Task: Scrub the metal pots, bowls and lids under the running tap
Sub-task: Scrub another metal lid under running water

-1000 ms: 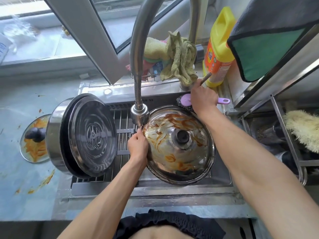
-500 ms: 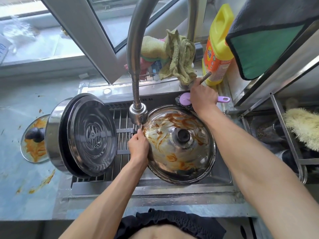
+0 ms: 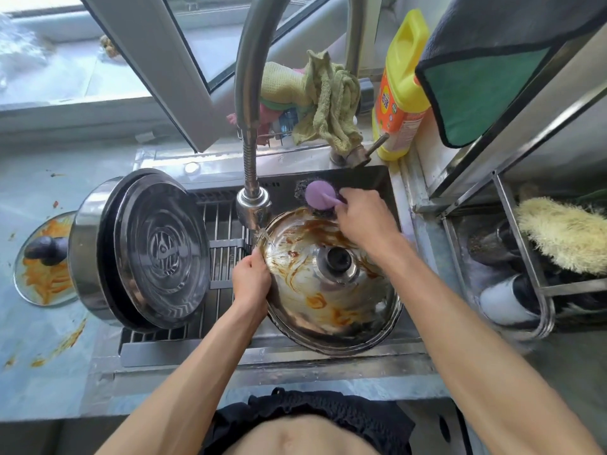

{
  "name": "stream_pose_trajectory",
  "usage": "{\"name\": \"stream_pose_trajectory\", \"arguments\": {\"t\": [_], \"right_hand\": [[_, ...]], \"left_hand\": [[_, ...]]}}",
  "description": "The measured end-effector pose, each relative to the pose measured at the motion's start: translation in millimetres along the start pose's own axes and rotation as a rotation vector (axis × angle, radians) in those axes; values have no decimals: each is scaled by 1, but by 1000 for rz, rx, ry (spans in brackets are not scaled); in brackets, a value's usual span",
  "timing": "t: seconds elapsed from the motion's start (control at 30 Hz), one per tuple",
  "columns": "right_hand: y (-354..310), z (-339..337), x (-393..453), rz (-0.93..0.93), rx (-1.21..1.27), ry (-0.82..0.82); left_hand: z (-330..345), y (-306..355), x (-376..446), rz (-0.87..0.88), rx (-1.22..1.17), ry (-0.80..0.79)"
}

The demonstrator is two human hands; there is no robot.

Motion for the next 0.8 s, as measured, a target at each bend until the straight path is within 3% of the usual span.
{"name": "stream_pose_trajectory", "arguments": {"t": [0.13, 0.23, 0.33, 0.5, 0.67, 0.8], "right_hand": [[-35, -4, -24, -173, -102, -224], [-66, -11, -31, -302, -200, -294], [-76, -20, -10, -275, -300, -303], [-99, -17, -14, -376, -400, -329], [-86, -15, 1, -279, -408, -316], [-96, -3, -17, -369, -408, -341]], "left_hand": [[-6, 1, -6, 133, 61, -53], [-11, 6, -10, 291, 161, -59], [-17, 10, -18, 394, 203, -62], [-19, 11, -9, 433, 201, -33], [-24, 7, -2, 389, 157, -86], [-30, 3, 2, 382, 179, -70]]}}
Point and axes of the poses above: each hand's wrist, its own x-axis towards the middle knuckle, its own z-axis out of the palm, y = z × x, the point moved 1 cm from there along x, towards the middle knuckle, and after that the axes turned 12 degrees about -x, right-handed, at the moved point
